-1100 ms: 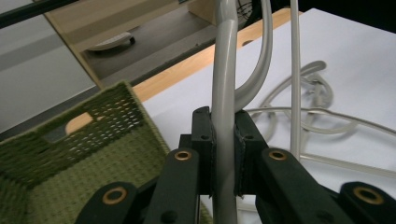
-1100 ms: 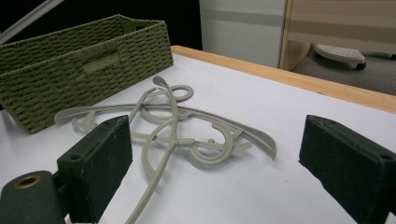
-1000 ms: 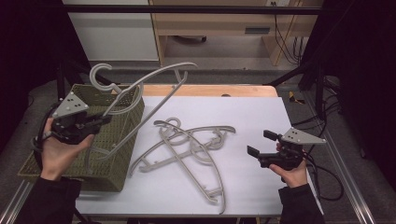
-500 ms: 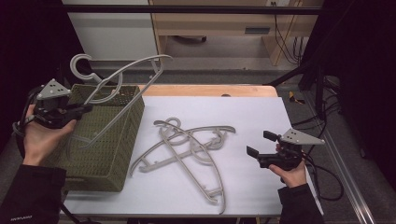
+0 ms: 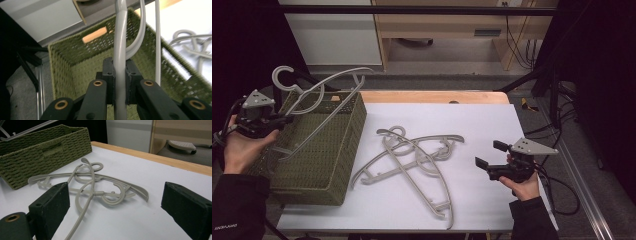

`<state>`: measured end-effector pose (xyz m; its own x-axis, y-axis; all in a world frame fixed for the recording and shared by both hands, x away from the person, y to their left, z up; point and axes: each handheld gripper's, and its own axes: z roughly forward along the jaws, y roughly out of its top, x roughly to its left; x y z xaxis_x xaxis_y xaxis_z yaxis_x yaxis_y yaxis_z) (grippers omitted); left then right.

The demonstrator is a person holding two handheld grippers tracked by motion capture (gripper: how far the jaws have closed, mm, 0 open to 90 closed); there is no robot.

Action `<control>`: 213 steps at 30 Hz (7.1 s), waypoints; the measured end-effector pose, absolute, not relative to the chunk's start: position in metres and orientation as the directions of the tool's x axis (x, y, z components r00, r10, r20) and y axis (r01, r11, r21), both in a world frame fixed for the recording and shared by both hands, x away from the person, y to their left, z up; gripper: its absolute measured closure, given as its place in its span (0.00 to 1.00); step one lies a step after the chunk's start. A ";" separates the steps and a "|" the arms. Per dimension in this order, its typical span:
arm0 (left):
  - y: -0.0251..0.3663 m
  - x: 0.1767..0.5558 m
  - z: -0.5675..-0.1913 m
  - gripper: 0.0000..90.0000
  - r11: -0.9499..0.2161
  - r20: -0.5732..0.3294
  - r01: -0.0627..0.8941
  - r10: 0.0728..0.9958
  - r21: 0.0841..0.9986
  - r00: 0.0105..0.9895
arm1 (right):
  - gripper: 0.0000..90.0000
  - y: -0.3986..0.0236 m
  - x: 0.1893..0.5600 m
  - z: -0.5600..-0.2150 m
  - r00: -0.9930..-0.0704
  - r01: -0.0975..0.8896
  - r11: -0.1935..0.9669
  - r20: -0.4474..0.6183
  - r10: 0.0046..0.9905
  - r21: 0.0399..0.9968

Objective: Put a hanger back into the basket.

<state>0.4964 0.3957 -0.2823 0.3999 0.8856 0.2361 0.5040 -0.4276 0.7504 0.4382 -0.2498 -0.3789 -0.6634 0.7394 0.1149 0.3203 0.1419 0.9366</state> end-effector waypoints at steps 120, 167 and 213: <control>0.092 0.416 -0.407 0.25 -0.475 -0.032 0.368 0.577 0.799 0.816 | 0.07 -0.251 0.432 -0.384 -0.651 0.319 0.152 0.100 0.752 0.935; 0.073 0.414 -0.461 0.65 -0.588 -0.185 0.577 0.591 0.567 0.785 | 0.07 -0.251 0.432 -0.383 -0.651 0.321 0.160 0.095 0.753 0.934; 0.101 0.441 -0.454 0.86 -0.639 -0.065 0.591 0.650 0.493 0.757 | 0.08 -0.248 0.433 -0.386 -0.658 0.328 0.175 0.092 0.748 0.928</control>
<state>0.4412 0.1015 -0.4536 0.7569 0.6503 -0.0645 0.5909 -0.6389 0.4925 0.4330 -0.2482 -0.3857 -0.6578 0.7476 0.0916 0.3280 0.1749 0.9283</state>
